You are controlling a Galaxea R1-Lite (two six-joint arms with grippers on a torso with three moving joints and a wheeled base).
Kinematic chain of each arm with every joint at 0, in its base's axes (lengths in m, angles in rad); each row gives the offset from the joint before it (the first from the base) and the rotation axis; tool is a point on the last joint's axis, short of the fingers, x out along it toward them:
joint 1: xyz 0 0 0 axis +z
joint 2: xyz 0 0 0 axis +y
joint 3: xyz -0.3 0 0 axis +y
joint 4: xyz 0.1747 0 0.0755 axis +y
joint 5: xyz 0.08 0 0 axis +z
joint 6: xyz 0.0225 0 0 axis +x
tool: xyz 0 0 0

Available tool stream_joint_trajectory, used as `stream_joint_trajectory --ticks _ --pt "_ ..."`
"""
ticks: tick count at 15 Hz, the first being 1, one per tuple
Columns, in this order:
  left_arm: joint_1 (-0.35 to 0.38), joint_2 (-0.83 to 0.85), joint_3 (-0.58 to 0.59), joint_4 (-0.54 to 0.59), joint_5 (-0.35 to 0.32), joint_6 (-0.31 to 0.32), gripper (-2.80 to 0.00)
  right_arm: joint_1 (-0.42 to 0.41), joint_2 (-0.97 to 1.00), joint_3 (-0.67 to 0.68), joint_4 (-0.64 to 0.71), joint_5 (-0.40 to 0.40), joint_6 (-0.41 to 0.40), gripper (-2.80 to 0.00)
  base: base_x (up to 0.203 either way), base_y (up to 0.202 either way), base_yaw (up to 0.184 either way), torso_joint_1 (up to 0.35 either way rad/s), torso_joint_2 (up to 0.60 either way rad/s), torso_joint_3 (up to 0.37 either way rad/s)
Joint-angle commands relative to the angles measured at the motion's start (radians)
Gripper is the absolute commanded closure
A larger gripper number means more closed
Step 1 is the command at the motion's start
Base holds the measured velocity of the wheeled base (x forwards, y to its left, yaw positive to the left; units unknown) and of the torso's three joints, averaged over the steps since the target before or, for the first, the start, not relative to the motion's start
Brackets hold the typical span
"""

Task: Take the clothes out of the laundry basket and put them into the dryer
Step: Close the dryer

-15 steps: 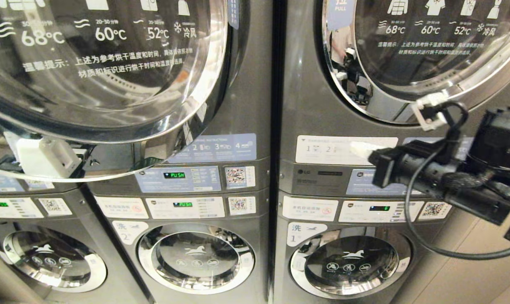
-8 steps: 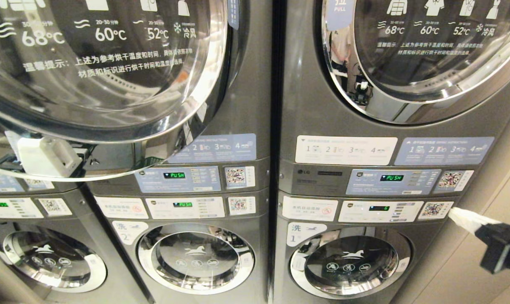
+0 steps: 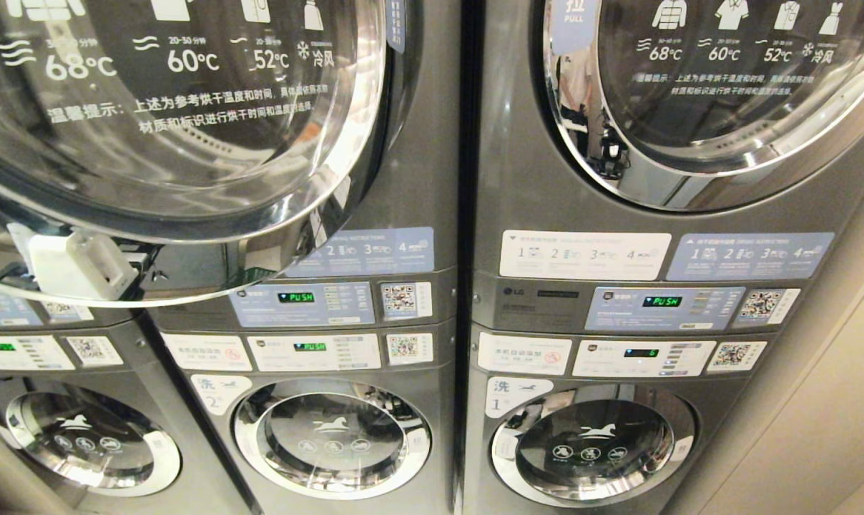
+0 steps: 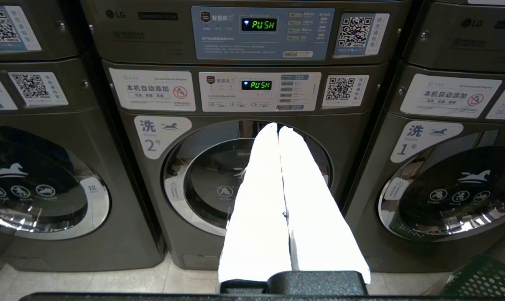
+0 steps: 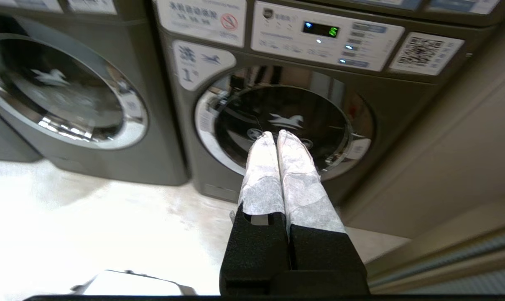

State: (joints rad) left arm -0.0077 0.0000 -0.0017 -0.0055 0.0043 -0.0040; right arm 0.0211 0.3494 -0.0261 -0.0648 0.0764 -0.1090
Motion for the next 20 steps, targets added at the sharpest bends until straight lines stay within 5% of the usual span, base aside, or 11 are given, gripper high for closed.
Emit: stream_joint_trajectory --ticks 1,4,7,20 --pt "0.0 0.002 0.0 -0.001 0.0 -0.001 0.0 -0.004 -0.191 0.017 0.047 -0.01 -0.045 0.0 0.0 0.0 0.0 0.0 0.0 0.0" --pt "0.0 0.002 0.0 -0.001 0.0 -0.001 0.0 -0.022 -0.353 0.021 0.063 -0.021 -0.063 0.0 0.0 0.0 0.0 0.0 0.0 0.0" --pt "0.0 0.002 0.0 -0.001 0.0 -0.001 0.0 -0.027 -0.349 0.026 0.062 -0.041 -0.009 0.0 0.0 0.0 0.0 0.0 0.0 0.0" --pt "0.0 0.002 -0.003 0.007 -0.001 0.009 0.0 -0.027 -0.349 0.026 0.062 -0.056 -0.003 0.0 0.0 0.0 0.0 0.0 0.0 0.0"
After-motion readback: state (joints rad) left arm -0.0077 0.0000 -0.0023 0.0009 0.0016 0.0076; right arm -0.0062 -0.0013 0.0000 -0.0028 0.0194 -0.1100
